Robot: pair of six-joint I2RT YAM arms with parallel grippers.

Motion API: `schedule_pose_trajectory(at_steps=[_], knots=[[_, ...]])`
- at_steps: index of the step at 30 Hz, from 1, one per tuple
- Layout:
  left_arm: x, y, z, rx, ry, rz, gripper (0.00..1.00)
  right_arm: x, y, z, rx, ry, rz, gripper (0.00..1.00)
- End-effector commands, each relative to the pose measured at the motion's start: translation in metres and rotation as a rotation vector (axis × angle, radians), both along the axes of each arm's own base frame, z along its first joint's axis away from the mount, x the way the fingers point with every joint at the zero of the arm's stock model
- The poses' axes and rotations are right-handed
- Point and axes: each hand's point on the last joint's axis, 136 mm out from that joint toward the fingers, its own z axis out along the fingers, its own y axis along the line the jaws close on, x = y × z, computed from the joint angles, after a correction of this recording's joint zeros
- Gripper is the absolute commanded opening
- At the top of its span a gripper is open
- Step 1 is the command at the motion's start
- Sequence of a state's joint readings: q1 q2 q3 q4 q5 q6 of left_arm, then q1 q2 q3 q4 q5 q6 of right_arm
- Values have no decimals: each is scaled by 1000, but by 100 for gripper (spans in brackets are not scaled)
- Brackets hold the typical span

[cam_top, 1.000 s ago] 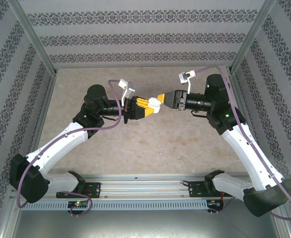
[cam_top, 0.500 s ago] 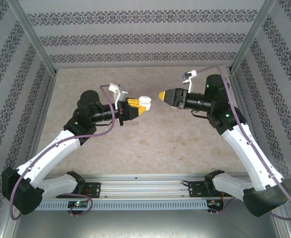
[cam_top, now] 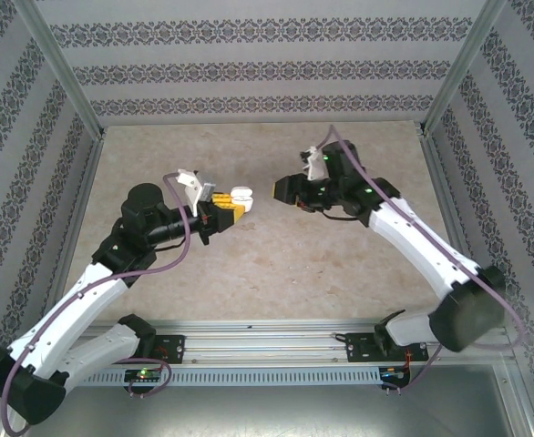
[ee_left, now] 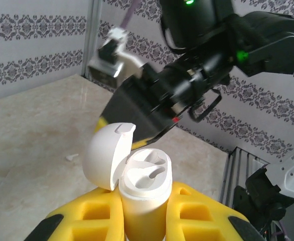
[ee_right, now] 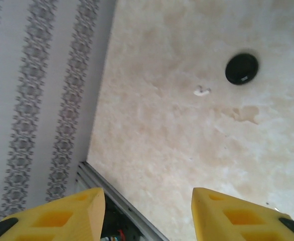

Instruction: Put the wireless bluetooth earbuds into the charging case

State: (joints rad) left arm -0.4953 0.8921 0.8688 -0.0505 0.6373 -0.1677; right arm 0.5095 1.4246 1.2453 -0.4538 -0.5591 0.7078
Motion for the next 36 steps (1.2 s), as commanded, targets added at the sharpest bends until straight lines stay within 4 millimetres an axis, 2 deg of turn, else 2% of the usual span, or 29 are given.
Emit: schedule_pose_trajectory(at_steps=[1, 11, 14, 19, 24, 30, 36], knots=[[-5, 13, -12, 48, 15, 45, 0, 14, 21, -10, -73, -46, 40, 47], [-31, 32, -23, 85, 47, 71, 0, 55, 118, -77, -283, -53, 270, 46], [-38, 38, -25, 85, 50, 88, 0, 64, 141, -98, -346, -64, 308, 46], [-47, 45, -28, 84, 61, 99, 0, 83, 157, -136, -515, -94, 324, 45], [-53, 48, -33, 84, 81, 100, 0, 88, 170, -162, -619, -145, 375, 45], [-59, 51, -38, 87, 100, 100, 0, 89, 171, -185, -660, -153, 409, 46], [-60, 51, -40, 78, 108, 101, 0, 77, 174, -204, -676, -135, 469, 46]])
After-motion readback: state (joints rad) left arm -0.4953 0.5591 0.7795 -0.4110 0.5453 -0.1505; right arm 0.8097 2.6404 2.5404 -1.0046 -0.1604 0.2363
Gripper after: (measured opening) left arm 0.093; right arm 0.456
